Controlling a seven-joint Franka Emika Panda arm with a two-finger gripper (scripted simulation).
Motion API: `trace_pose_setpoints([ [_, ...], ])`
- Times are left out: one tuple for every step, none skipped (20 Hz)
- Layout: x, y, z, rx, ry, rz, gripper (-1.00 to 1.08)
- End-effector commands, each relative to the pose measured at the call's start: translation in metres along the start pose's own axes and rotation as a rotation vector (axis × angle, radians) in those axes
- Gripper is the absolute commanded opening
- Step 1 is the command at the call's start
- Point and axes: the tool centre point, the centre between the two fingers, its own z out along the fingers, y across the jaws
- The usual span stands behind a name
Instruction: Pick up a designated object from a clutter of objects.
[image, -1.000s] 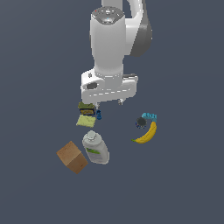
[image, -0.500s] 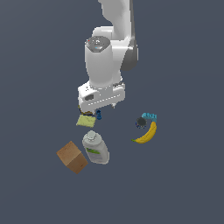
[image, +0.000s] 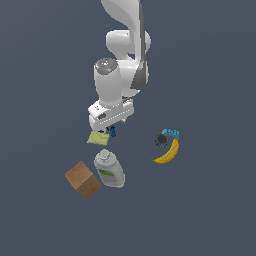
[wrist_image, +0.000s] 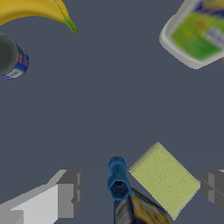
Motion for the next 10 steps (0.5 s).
trace_pose_setpoints([
  [-0.012,-0.002,0.012,0.000,0.000,-0.043,1.00],
  [-0.016,-0.003,0.016,0.000,-0.001,-0.057,1.00],
  [-0.020,-0.004,0.020,0.000,-0.001,-0.070,1.00],
  [-0.024,-0.004,0.023,0.000,-0.001,-0.083,1.00],
  [-0.028,-0.005,0.026,0.000,-0.002,-0.094,1.00],
  [-0.031,-0.006,0.029,0.000,-0.002,-0.105,1.00],
  [-0.034,-0.007,0.032,0.000,-0.002,-0.115,1.00],
  [-0.037,-0.007,0.034,0.000,-0.003,-0.124,1.00],
  [-0.039,-0.008,0.036,-0.001,-0.003,-0.131,1.00],
  [-0.041,-0.009,0.038,-0.001,-0.003,-0.138,1.00],
])
